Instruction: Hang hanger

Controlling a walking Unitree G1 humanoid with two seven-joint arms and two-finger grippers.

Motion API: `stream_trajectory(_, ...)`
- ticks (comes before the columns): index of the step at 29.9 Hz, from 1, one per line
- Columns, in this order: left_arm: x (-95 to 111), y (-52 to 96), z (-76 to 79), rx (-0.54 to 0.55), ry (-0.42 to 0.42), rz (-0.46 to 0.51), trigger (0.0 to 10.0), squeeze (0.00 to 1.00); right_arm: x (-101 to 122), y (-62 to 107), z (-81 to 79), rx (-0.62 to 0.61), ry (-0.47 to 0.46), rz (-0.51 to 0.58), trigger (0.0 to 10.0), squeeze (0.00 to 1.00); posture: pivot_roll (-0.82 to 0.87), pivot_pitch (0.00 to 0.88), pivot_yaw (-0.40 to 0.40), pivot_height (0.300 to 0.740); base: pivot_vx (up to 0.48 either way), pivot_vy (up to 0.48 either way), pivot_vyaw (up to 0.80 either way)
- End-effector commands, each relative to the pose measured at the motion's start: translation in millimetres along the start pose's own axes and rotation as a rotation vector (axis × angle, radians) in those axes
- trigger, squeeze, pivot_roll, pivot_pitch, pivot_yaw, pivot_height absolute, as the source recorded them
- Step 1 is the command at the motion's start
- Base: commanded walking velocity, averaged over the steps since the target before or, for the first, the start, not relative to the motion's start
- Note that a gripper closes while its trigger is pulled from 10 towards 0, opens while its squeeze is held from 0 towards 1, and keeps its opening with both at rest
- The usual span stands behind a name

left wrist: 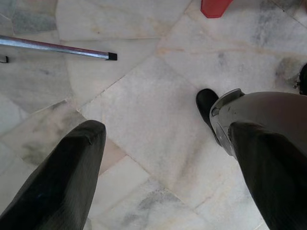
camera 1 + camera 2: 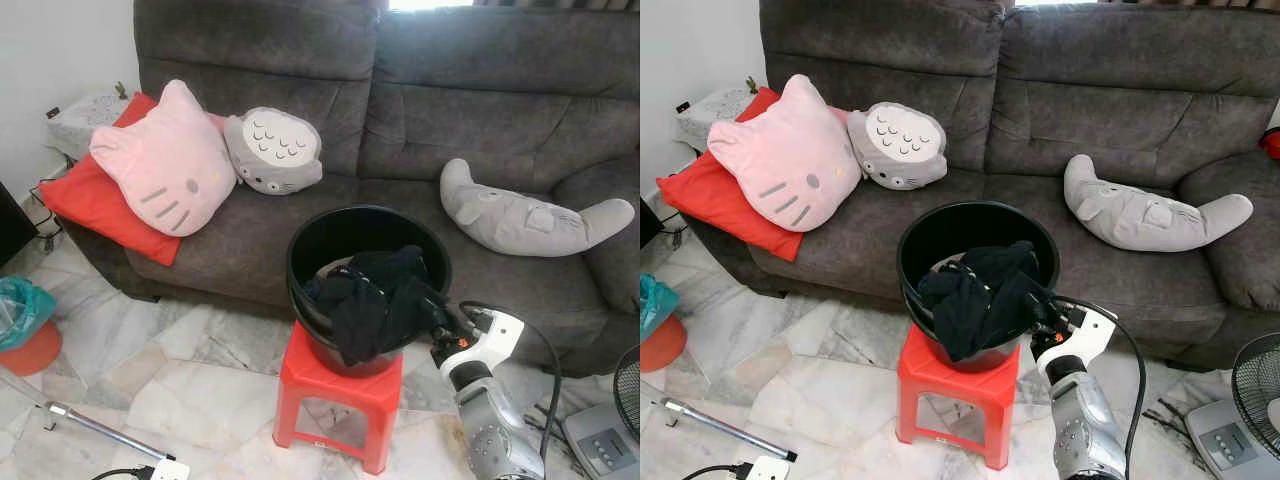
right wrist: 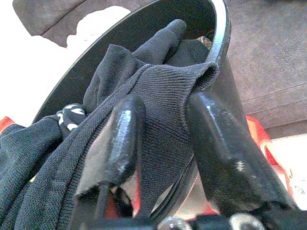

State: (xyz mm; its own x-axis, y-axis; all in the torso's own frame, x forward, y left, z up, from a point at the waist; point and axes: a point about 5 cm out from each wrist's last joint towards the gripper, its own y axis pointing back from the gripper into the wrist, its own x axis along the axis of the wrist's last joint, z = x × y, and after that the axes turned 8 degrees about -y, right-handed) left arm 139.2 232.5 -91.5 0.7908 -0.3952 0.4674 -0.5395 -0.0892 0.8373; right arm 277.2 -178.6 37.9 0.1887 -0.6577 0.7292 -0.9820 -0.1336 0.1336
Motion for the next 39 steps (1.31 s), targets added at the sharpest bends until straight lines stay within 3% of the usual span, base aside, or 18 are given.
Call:
stream_trajectory(1, -5, 0.9, -2.6, 0.005, -0.010, -0.023, 10.0, 0.00, 1, -2.5, -5.6, 0.027, 0.002, -0.001, 0.0, 0.00, -0.12, 0.000, 0.008, 0.740, 0.000, 0.000, 0.00)
stream_trajectory(24, -8, 2.4, 0.6, -0.007, -0.013, -0.018, 10.0, 0.00, 3, -4.1, -23.4, 0.160, 0.007, 0.000, 0.0, 0.00, -0.12, 0.000, 0.008, 0.740, 0.000, 0.000, 0.00)
stream_trajectory(30, -4, 1.3, 0.4, -0.004, -0.016, -0.009, 10.0, 0.00, 3, -4.7, -33.8, 0.235, 0.079, -0.033, 0.0, 0.00, -0.12, 0.000, 0.008, 0.740, 0.000, 0.000, 0.00)
stream_trajectory(33, -3, 0.7, 0.1, -0.002, -0.017, -0.006, 10.0, 0.00, 5, -4.3, -39.3, 0.295, 0.169, -0.057, 0.0, 0.00, -0.12, 0.000, 0.008, 0.740, 0.000, 0.000, 0.00)
stream_trajectory(39, 2, -0.7, 1.7, -0.004, -0.021, 0.004, 10.0, 0.00, 31, -8.5, -48.4, 0.350, 0.228, 0.008, 0.0, 0.00, -0.13, 0.000, 0.013, 0.740, 0.000, 0.000, 0.00)
